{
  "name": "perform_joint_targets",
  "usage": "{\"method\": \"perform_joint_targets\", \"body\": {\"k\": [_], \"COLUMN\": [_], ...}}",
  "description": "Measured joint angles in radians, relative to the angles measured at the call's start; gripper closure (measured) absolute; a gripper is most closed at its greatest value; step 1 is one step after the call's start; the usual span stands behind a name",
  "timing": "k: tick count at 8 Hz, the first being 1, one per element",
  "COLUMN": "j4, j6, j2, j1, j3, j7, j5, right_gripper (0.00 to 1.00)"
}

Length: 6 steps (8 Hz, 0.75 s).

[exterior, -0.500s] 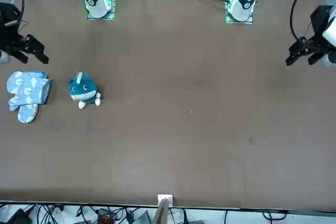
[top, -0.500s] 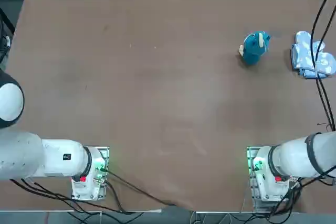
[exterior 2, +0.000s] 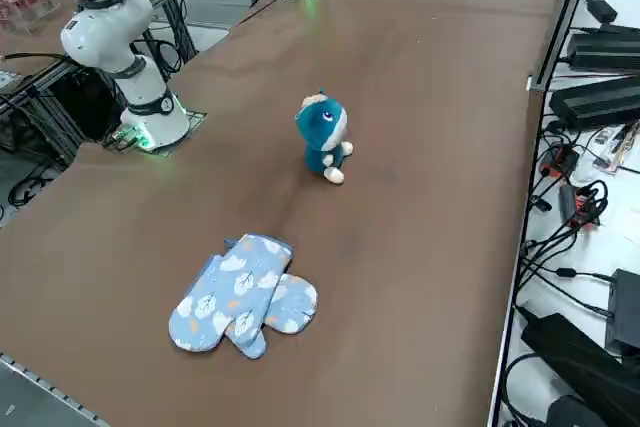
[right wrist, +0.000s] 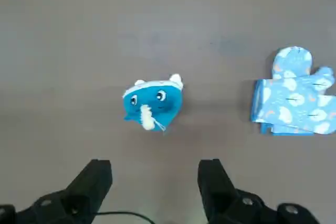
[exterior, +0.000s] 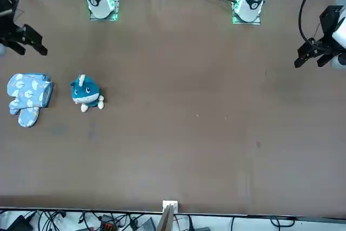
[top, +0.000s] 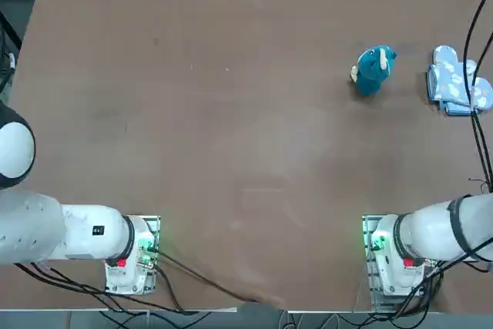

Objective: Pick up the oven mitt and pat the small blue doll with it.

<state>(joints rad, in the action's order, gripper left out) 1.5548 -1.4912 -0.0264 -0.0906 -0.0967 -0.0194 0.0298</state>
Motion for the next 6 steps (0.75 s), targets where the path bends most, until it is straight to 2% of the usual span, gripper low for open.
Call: {"method": "perform_joint_targets", "body": {"k": [2, 3, 6], "j4": [0.05, 0.098, 0.293], "j6": [-0.01, -0.052, -0.293], "j2": [0.025, 0.045, 0.085], "j1": [0.008, 0.016, 0.08], "j3": [-0.01, -0.012, -0.015], "j7": [0.034, 0.036, 0.036], "j5": [0.122, 0.163, 0.28], "right_gripper": [0.0, 0.0, 0.0]}}
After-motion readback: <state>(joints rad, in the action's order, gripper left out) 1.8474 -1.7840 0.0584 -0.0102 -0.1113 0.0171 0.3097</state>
